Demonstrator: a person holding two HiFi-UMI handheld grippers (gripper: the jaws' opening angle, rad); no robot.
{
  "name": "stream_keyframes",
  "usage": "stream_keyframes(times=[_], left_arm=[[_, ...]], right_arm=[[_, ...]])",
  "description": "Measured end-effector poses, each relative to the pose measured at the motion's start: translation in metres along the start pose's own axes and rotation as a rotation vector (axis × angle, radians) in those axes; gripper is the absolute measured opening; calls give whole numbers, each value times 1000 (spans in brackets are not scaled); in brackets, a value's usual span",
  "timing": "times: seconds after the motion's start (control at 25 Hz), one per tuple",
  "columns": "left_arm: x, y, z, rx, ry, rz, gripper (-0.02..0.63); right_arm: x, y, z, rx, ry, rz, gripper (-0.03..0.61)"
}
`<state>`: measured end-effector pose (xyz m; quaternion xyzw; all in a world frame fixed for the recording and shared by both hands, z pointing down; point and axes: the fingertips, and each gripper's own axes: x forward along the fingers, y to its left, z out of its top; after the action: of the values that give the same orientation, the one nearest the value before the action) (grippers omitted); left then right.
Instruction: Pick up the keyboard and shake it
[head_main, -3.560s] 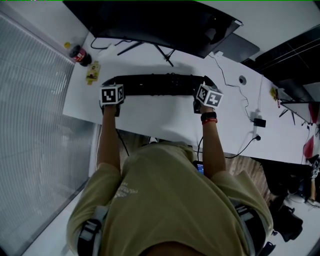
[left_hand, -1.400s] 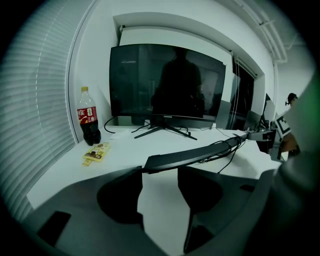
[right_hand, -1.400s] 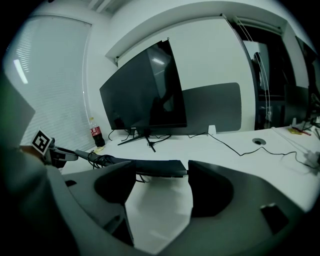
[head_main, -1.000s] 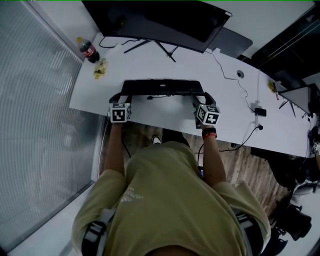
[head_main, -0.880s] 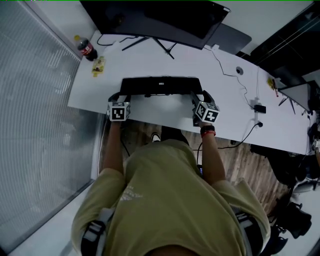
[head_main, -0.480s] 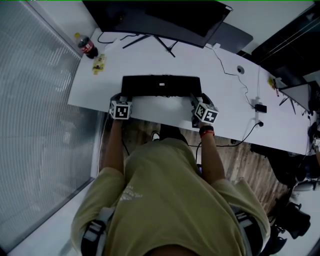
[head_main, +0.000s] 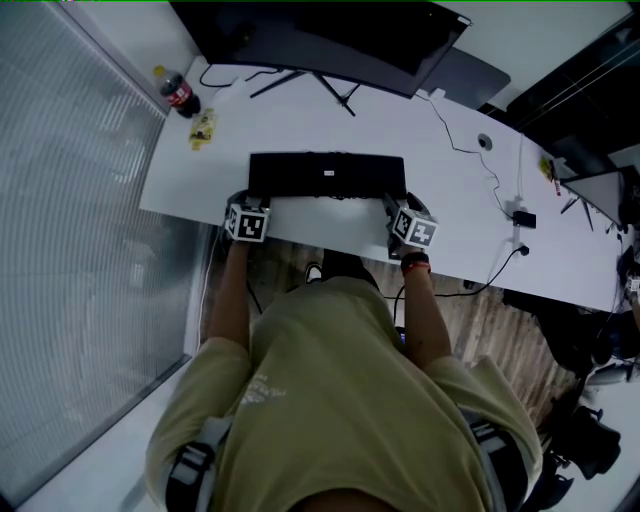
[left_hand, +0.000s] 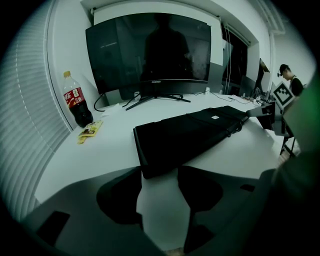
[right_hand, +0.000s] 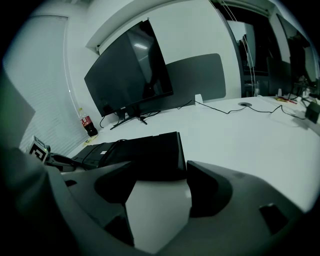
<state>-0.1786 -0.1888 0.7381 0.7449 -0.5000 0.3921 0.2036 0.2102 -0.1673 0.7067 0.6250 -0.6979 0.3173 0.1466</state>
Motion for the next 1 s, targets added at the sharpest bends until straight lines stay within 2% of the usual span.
stream_keyframes(times=[0.04, 0.12, 0.24, 0.44, 0.6, 0.8, 1.0], left_arm=[[-1, -2, 0, -4, -2, -11, 239], [-8, -7, -1, -19, -2, -42, 284], [-15, -6, -4, -45, -1, -54, 287], [-30, -6, 5, -117, -57, -56, 287], [-49, -20, 41, -143, -136, -91, 287], [-71, -31, 92, -162, -286, -116, 284], [-98, -41, 125, -145, -360, -125, 243]], right_arm=[[-1, 0, -1, 4, 8, 1, 327], [-4, 0, -2, 4, 28, 5, 327], [-7, 4, 7, -22, 22, 1, 327], [-16, 27, 30, -85, -20, 32, 327], [-24, 55, 57, -113, -72, 84, 327], [-39, 83, 90, -156, -138, 90, 302], [-57, 108, 118, -171, -203, 125, 263]])
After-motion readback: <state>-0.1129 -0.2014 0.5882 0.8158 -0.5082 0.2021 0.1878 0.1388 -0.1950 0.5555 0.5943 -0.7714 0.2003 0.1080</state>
